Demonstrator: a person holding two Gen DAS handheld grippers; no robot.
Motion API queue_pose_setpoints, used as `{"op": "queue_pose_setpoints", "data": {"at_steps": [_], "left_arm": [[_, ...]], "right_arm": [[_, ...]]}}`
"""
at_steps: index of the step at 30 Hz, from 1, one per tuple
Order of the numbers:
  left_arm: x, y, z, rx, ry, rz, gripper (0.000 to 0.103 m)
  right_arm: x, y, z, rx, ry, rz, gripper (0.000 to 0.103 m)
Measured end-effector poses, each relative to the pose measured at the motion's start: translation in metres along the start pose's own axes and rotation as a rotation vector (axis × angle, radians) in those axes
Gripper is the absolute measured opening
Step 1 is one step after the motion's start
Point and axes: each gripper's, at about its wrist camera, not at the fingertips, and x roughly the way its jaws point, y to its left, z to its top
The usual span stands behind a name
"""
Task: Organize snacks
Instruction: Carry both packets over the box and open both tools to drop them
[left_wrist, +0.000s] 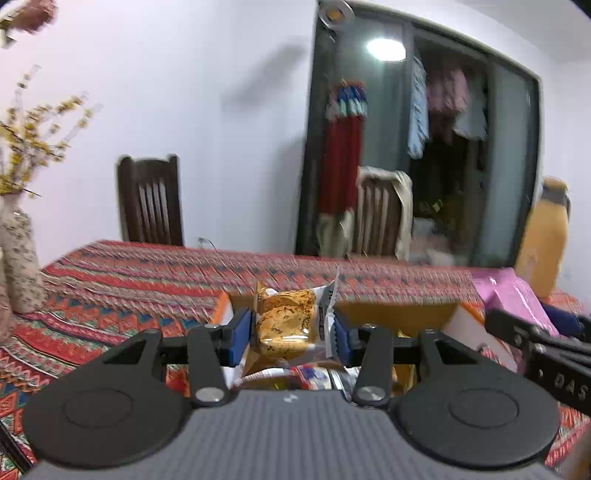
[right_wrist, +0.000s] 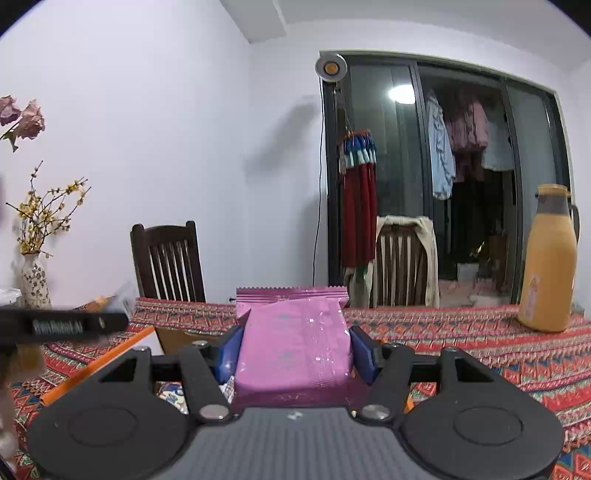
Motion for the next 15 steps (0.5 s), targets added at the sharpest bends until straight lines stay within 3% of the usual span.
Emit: {"op": "queue_pose_setpoints", "data": {"at_steps": [5,12,15], "left_arm": [[0.003,0.001,-0.005,0.006,0.015,0.001,0.047],[0.003,0.004,-0.01,0.002,0.017,0.026,0.048],[0.003,0.004,-0.011,-0.003,0.011,0.044,0.054]], "right_arm": [[0.011,0.0,-0.01,0.006,0.053,0.007,0.061],[0.007,0.005,-0.018,-0.002,0.061,0.007,0.061],[0.011,0.004,-0.02,0.003,0.078,0.005,0.062]]}}
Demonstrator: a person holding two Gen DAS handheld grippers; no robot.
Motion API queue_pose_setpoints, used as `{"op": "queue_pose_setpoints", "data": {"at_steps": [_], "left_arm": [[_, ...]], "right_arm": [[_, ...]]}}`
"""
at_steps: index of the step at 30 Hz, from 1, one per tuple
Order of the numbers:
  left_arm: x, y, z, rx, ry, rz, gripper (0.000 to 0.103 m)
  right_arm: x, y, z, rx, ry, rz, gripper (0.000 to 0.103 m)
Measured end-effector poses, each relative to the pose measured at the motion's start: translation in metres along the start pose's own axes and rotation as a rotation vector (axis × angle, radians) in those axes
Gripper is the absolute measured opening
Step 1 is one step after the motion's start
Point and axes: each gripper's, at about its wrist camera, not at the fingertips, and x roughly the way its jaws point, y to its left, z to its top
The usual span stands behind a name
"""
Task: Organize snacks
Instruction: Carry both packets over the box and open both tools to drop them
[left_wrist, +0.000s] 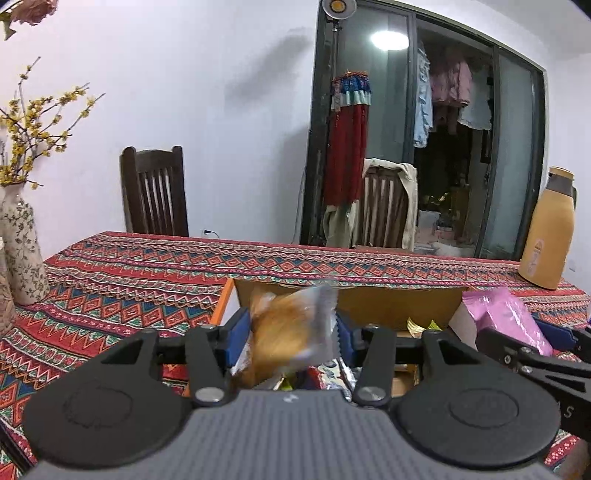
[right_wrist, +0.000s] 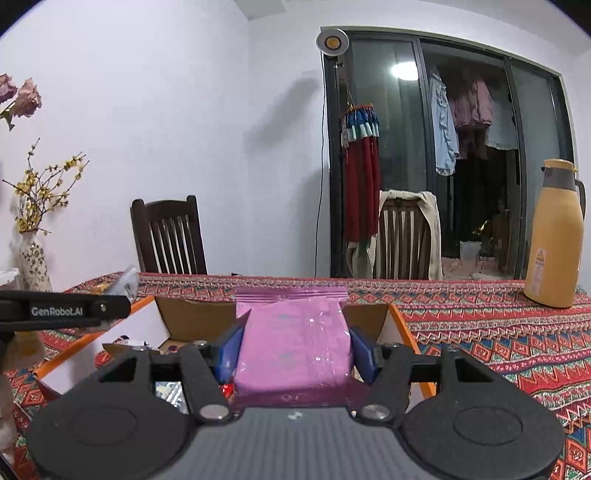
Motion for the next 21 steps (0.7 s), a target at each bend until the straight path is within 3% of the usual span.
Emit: {"op": "queue_pose_setpoints", "data": {"at_steps": [1,2,3,4,5,21], "left_arm": [[0.0001,0.0009,-0.0001,-0.007,-0.001,0.006,0.074],[-0.0018,0.0007,-0.0007,-0.017,-0.006,0.015,0.101],[-0.0034,0.0022,-0.001,-0.033,-0.021,0.034,0.103],[-0.0047,0.0041,0.0,-0.044,-0.034,0.048,0.103],[-0.0046,0.0053,0.0004,-0.05,-0.03,0.047,0.103],[0.0006,0.0018,-0.0061,-0.043,0.012,0.036,0.103]], "right_arm": [[-0.0001,-0.0008,0.0003,0.003,0.0,-0.001,0.062],[-0.0007,-0.0018,0.0006,0.009,-0.002,0.0,0.069],[-0.0018,-0.003,0.0005,0.019,-0.005,0.001,0.088],[-0.0029,-0.0045,0.0,0.03,-0.011,-0.004,0.099],[-0.0034,-0.0061,-0.0006,0.038,-0.018,-0.013,0.103],[-0.0027,-0.0085,-0.0057,0.047,0.006,-0.052,0.103]]}}
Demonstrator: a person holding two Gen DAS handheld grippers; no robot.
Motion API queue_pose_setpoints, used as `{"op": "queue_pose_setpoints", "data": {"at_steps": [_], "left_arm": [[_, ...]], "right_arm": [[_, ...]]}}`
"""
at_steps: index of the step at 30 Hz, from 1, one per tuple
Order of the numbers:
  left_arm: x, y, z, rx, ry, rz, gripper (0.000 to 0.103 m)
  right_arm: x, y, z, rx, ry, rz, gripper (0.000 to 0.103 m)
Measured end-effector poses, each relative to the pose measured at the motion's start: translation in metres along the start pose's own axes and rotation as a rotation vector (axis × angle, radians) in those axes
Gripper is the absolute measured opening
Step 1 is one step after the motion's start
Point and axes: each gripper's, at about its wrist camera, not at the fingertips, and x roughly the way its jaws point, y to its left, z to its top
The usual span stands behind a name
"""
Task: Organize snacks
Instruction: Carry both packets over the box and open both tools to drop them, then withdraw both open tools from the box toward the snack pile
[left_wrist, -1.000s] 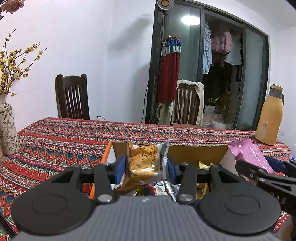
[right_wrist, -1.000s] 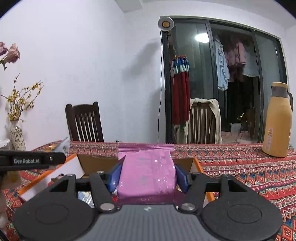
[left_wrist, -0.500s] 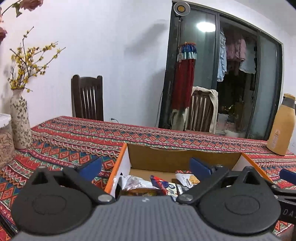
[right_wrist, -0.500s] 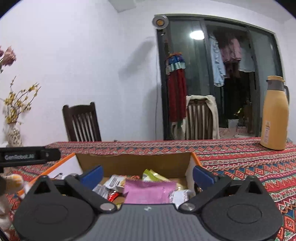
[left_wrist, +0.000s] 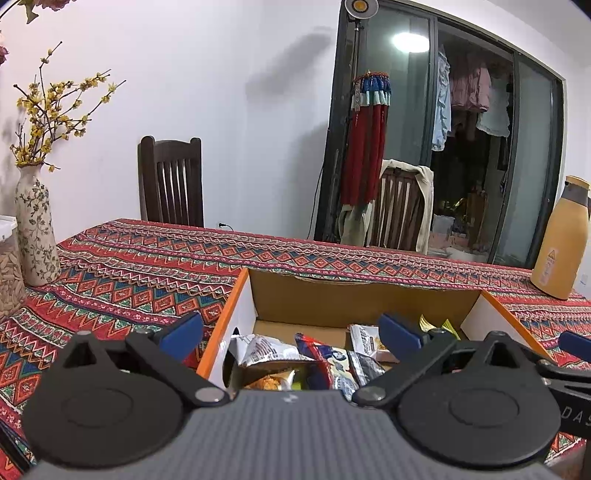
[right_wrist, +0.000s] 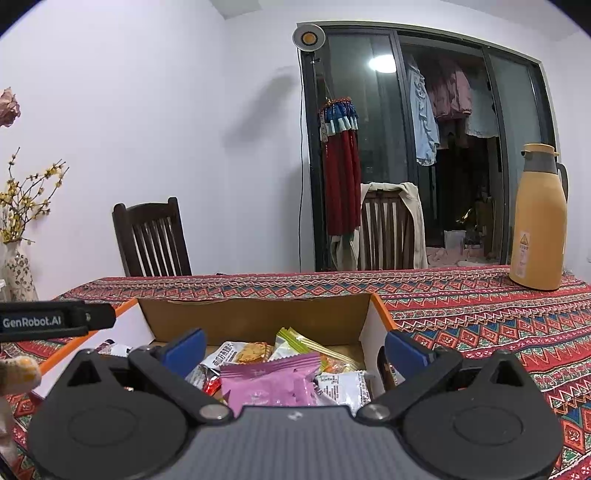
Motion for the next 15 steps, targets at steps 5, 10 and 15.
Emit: {"op": "queue_pose_setpoints", "data": {"at_steps": [5,10,15], "left_arm": [[-0.003,-0.002,-0.001,0.014,-0.006,-0.009,0.103],[-0.016,-0.003,0.004,0.001,-0.037,0.003,0.103],[-0.044,-0.002,0.013,0.007,-0.056,-0.035,0.103]], "right_arm": [[-0.001,0.001,0.0,-0.002,0.001,0.001,0.103],[-0.002,0.0,0.001,0.002,-0.005,0.001,0.103],[-0.024,-0.005,0.013,0.014,-0.034,0.014,0.103]]}}
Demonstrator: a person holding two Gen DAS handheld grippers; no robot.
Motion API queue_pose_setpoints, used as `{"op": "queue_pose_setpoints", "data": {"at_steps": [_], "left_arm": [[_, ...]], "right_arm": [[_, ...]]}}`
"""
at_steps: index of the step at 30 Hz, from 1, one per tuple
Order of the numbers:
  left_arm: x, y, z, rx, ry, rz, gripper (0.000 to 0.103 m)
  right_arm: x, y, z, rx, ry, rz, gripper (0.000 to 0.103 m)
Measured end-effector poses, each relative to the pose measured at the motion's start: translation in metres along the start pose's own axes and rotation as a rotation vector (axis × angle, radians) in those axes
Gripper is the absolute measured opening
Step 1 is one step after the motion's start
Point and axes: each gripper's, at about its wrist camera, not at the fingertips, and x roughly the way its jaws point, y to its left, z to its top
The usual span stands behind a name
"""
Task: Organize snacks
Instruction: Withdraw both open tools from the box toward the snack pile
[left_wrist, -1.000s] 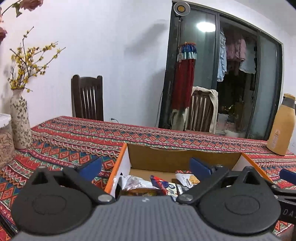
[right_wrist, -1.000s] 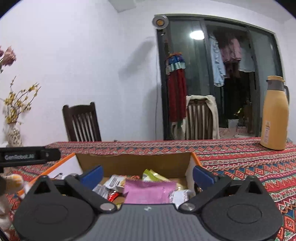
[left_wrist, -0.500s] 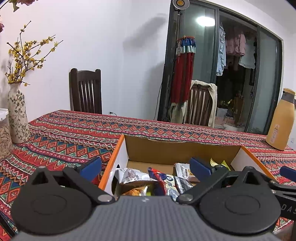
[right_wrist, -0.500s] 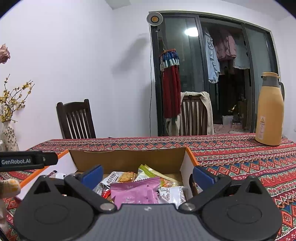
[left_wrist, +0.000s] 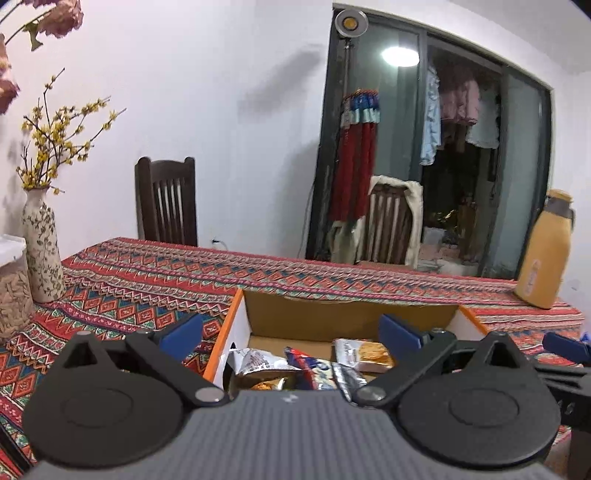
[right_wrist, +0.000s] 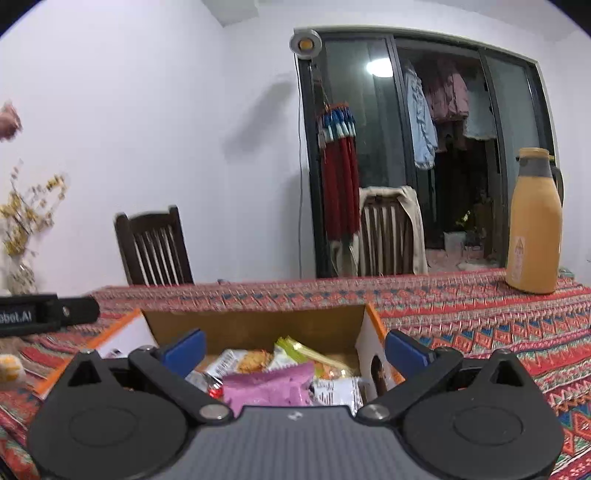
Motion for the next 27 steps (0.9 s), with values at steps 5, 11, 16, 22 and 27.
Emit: {"op": "queue_pose_setpoints", "data": {"at_steps": [5,11,16,22,27], "left_arm": [[-0.022,0.005,-0.003,0.03,-0.011,-0.025,0.103],[-0.032,0.017,-0.032,0.077,0.022,0.019,0.103],[-0.036,0.035,-0.051,0.077,0.039,0.072,0.103],[-0.041,0.043,-0.066,0.068,0.014,0.121,0.103],[-0.041,0.04,-0.077,0.092,-0.001,0.145,0.103]], "right_arm": [[-0.038,-0.003,0.001,-0.034,-0.052,-0.003,0.103],[-0.067,-0.009,-0.02,-0.054,-0.054,-0.023,0.103],[-0.077,-0.01,-0.042,-0.086,-0.024,-0.05,0.103],[-0.079,-0.01,-0.061,-0.098,-0.01,-0.074,0.103],[-0.08,-0.004,-0.07,-0.132,-0.021,-0.099,0.103]]}}
